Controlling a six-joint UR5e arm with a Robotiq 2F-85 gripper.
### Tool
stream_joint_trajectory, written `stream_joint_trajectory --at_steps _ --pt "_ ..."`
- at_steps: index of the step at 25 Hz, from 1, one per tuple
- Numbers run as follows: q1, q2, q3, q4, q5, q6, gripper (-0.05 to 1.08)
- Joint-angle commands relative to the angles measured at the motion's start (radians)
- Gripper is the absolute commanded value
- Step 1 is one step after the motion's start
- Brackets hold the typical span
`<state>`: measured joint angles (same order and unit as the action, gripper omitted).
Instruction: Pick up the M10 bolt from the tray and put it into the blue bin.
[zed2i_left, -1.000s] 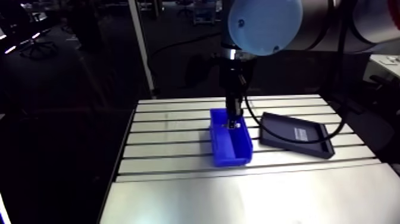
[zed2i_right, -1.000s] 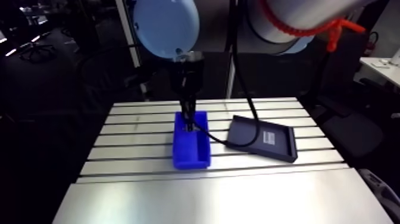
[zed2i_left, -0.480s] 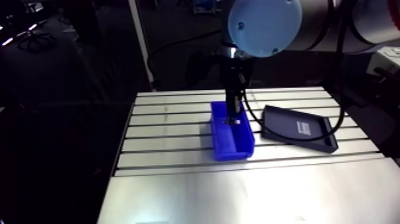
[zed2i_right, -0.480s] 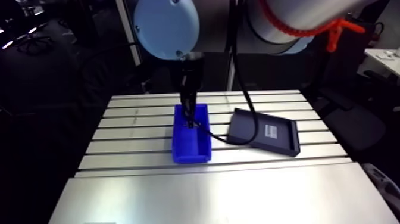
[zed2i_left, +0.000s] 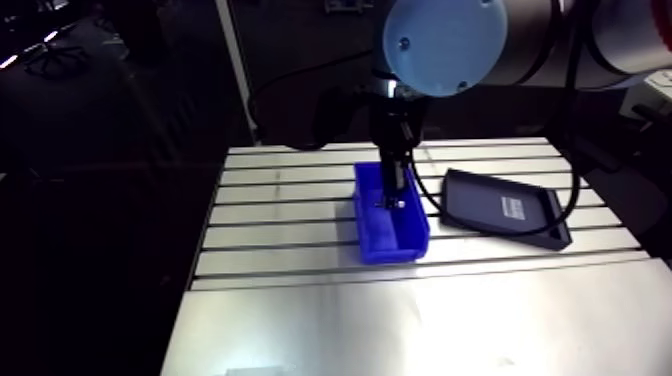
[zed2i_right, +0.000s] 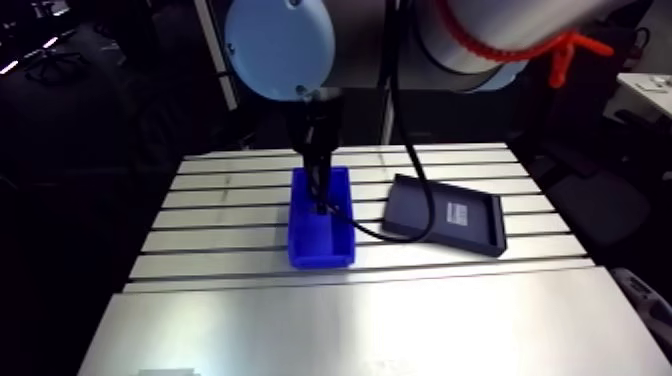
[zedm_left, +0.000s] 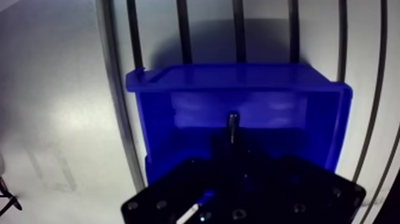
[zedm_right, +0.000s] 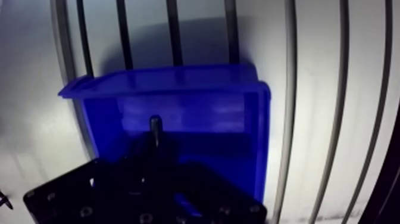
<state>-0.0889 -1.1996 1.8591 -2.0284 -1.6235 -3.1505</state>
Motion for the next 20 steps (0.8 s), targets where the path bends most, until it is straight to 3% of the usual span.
stream_joint_trajectory --at_steps 1,9,11,12,13,14,16,20 --pt "-0.002 0.029 -0.001 0.000 0.000 0.000 0.99" --pt "-0.002 0.044 -0.001 -0.019 -0.002 0.000 0.95" --pt "-0.002 0.042 -0.001 -0.019 -0.002 -0.001 0.87" --pt "-0.003 0.042 -0.001 -0.017 -0.002 -0.001 0.75" --pt "-0.005 0.041 -0.002 -0.014 0.001 -0.001 0.54" --pt "-0.005 0.039 -0.002 -0.014 0.001 -0.001 0.47" --pt "-0.006 0.038 -0.002 -0.011 0.001 -0.001 0.40" --pt "-0.006 0.036 -0.002 -0.010 0.000 -0.001 0.37"
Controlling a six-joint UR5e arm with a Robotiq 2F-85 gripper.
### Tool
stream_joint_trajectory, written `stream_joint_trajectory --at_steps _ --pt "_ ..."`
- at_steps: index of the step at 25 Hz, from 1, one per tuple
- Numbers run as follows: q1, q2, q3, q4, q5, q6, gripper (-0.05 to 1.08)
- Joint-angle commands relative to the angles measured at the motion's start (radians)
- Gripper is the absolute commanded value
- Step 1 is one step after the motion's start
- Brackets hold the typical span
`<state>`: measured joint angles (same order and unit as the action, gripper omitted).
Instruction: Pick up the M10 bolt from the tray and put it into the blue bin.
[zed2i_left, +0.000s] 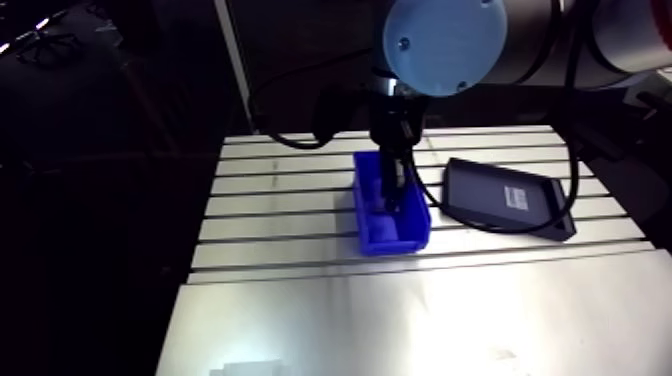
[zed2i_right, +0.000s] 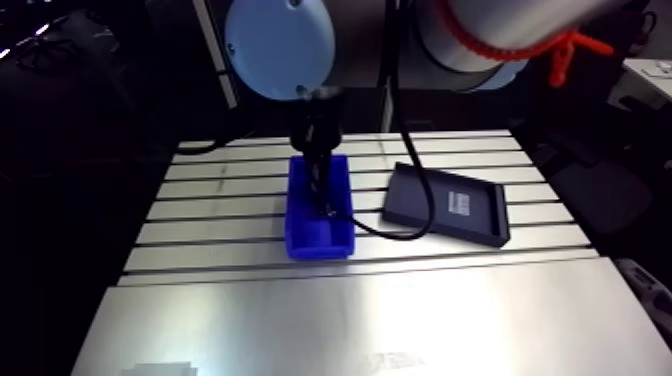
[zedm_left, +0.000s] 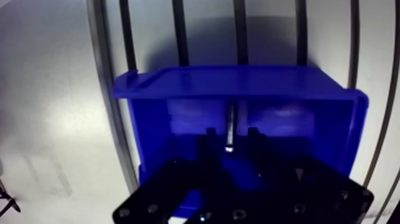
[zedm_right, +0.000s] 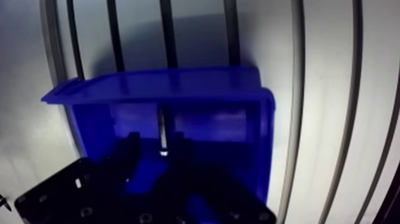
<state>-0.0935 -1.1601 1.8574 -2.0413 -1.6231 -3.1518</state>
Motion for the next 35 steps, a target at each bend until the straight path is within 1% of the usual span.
stream_joint_trajectory --at_steps 1,5,6,9,11,15,18,19,21,22,23,25,26,27,30,31,32,34,35 --pt "-0.002 -0.005 0.000 0.005 -0.001 0.000 0.37" --pt "0.001 -0.022 -0.011 0.016 0.004 -0.002 0.32" --pt "0.001 -0.032 -0.019 0.033 0.004 -0.002 0.30" --pt "0.004 -0.068 -0.050 0.098 0.012 -0.002 0.25" --pt "0.006 -0.091 -0.076 0.143 0.016 -0.002 0.20" --pt "0.006 -0.123 -0.117 0.214 0.015 -0.002 0.02" --pt "0.006 -0.143 -0.148 0.258 0.016 0.015 0.01" --pt "0.006 -0.143 -0.158 0.261 0.013 0.050 0.01" --pt "0.004 -0.146 -0.171 0.258 0.016 0.120 0.01" --pt "0.004 -0.144 -0.180 0.255 0.015 0.172 0.01" --pt "-0.002 -0.146 -0.188 0.255 0.021 0.205 0.01" --pt "-0.008 -0.148 -0.209 0.255 0.018 0.330 0.01" --pt "-0.014 -0.149 -0.221 0.253 0.019 0.394 0.01" --pt "-0.019 -0.155 -0.237 0.258 0.013 0.483 0.01" --pt "-0.038 -0.181 -0.284 0.266 0.013 0.727 0.01" --pt "-0.043 -0.186 -0.303 0.267 0.016 0.830 0.01" --pt "-0.045 -0.191 -0.318 0.270 0.010 0.939 0.01" --pt "-0.046 -0.198 -0.343 0.292 0.010 1.108 0.01" --pt "-0.046 -0.204 -0.361 0.313 0.013 1.191 0.01"
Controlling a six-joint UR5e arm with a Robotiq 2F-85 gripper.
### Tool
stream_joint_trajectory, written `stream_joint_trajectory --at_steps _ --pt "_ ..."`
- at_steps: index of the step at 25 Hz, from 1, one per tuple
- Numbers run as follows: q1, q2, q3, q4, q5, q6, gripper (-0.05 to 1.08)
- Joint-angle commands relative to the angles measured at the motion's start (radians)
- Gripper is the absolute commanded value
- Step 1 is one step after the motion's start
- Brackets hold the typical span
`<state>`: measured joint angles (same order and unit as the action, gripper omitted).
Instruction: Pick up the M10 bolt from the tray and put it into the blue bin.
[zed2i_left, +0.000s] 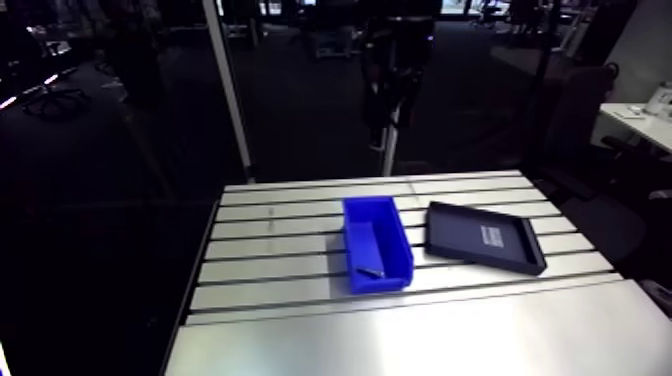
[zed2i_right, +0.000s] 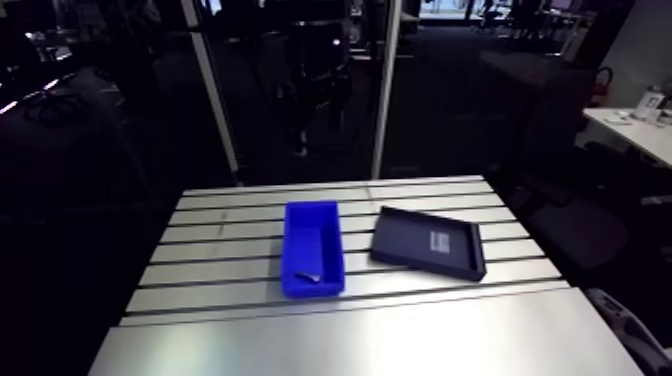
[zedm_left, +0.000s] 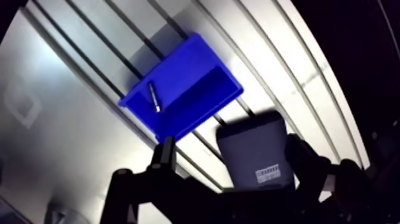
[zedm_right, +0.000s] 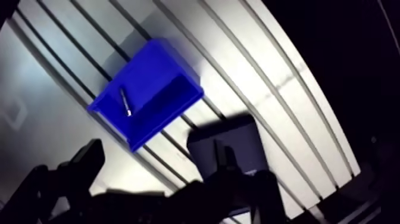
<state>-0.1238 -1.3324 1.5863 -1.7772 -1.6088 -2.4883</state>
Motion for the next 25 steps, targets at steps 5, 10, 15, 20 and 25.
stream_joint_trajectory --at_steps 5,10,15,20,25 --pt "-0.016 -0.026 -0.160 0.219 -0.001 0.779 0.01" --pt "-0.014 -0.014 -0.256 0.325 -0.004 0.852 0.01" --pt "-0.014 0.005 -0.317 0.388 -0.006 0.852 0.01" --pt "-0.016 0.003 -0.317 0.388 -0.007 0.851 0.01" --pt "-0.014 0.003 -0.317 0.388 -0.009 0.849 0.01"
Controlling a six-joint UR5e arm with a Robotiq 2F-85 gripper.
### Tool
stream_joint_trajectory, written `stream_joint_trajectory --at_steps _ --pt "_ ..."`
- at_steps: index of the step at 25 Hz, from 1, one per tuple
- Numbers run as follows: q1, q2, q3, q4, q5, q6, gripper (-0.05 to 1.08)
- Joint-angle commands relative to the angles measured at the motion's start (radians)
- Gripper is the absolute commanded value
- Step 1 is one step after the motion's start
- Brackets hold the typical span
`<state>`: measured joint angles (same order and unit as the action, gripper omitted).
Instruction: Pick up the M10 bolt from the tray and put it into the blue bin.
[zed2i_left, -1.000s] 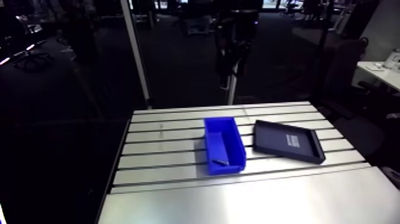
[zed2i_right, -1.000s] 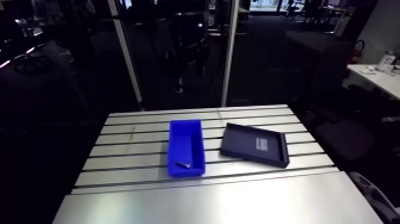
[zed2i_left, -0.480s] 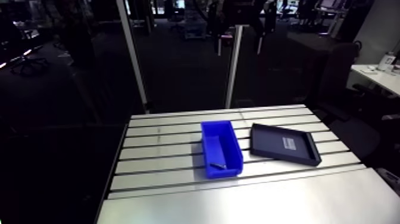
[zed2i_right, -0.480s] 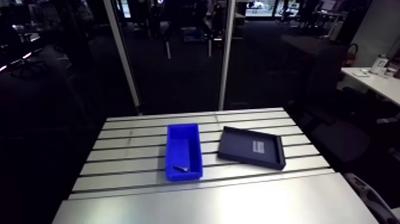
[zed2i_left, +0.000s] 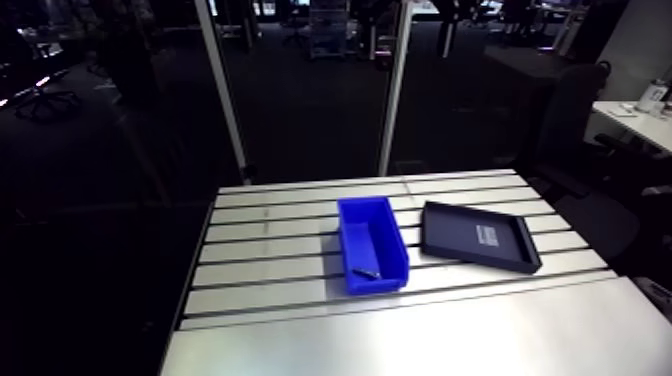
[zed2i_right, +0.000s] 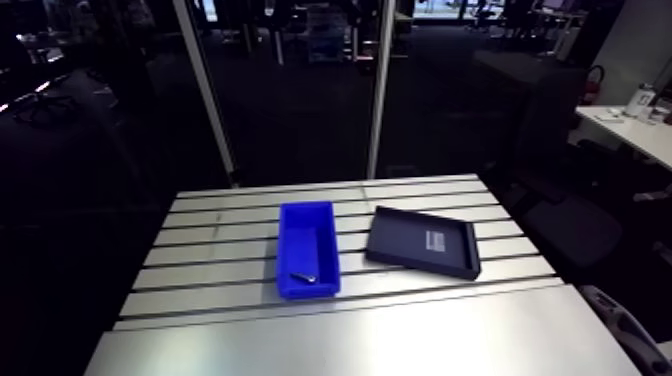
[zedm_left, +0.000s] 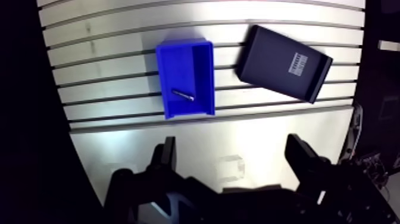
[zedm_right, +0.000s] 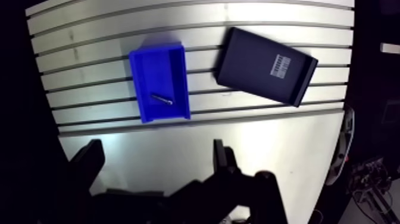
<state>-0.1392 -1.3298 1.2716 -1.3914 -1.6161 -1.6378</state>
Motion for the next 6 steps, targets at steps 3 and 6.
stream_joint_trajectory --at_steps 3,6 --pt "0.001 0.001 -0.001 0.001 -0.003 -0.004 0.01" --pt "0.001 0.001 0.001 0.002 -0.003 -0.010 0.01"
